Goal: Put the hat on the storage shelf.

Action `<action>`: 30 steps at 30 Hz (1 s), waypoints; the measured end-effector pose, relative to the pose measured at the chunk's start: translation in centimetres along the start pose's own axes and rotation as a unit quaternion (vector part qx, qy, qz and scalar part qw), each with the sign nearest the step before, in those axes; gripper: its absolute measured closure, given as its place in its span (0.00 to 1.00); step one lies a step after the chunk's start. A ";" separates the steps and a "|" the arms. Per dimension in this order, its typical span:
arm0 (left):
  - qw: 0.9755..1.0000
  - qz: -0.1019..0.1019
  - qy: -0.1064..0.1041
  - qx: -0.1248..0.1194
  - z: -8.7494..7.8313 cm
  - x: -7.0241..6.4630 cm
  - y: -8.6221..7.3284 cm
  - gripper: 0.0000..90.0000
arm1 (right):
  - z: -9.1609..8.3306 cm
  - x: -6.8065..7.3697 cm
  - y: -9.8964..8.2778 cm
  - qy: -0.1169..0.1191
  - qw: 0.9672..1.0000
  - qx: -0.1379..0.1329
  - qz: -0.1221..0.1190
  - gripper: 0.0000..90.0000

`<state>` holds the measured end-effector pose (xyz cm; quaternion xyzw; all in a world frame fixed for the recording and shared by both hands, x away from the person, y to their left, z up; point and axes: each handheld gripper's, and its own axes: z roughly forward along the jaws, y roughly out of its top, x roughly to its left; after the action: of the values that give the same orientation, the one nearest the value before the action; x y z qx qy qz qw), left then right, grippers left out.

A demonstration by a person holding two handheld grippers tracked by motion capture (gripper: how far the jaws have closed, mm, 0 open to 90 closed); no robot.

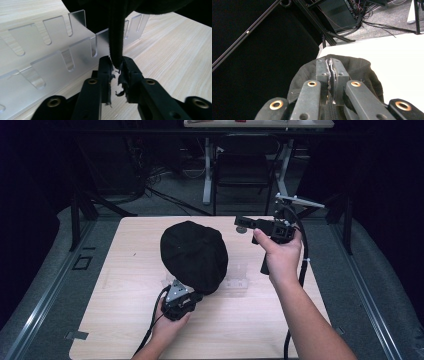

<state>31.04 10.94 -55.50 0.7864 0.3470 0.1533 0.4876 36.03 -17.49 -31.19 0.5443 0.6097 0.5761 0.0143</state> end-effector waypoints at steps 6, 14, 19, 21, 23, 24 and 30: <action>1.000 -0.026 -0.001 -0.014 -0.9 0.7 0.2 0.74 | -0.2 -0.1 -0.1 -0.002 1.000 0.002 -0.002 0.94; 0.999 -0.044 -0.004 -0.022 -2.0 1.3 0.5 0.67 | -0.4 -0.1 -0.3 -0.004 1.000 0.006 -0.004 0.93; 0.998 -0.059 -0.007 -0.020 -2.7 1.6 0.8 0.62 | -0.8 -0.7 -0.8 -0.011 1.000 0.009 -0.008 0.91; 0.998 -0.059 -0.006 -0.019 -3.1 1.7 0.9 0.61 | -1.1 -1.0 -1.0 -0.014 1.000 0.010 -0.010 0.90; 0.998 -0.054 -0.006 -0.018 -3.5 1.9 1.0 0.60 | -1.2 -1.1 -1.2 -0.017 1.000 0.010 -0.011 0.90; 0.998 -0.053 -0.002 -0.016 -3.7 1.9 1.0 0.60 | -1.4 -1.2 -1.4 -0.020 1.000 0.009 -0.015 0.89; 0.998 -0.063 -0.003 -0.007 -5.1 2.6 0.7 0.56 | -2.5 -2.0 -2.6 -0.034 0.999 0.010 -0.029 0.87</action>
<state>30.25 15.93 -52.71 0.7600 0.3932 0.1220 0.5030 33.54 -19.83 -33.45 0.5457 0.6305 0.5500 0.0466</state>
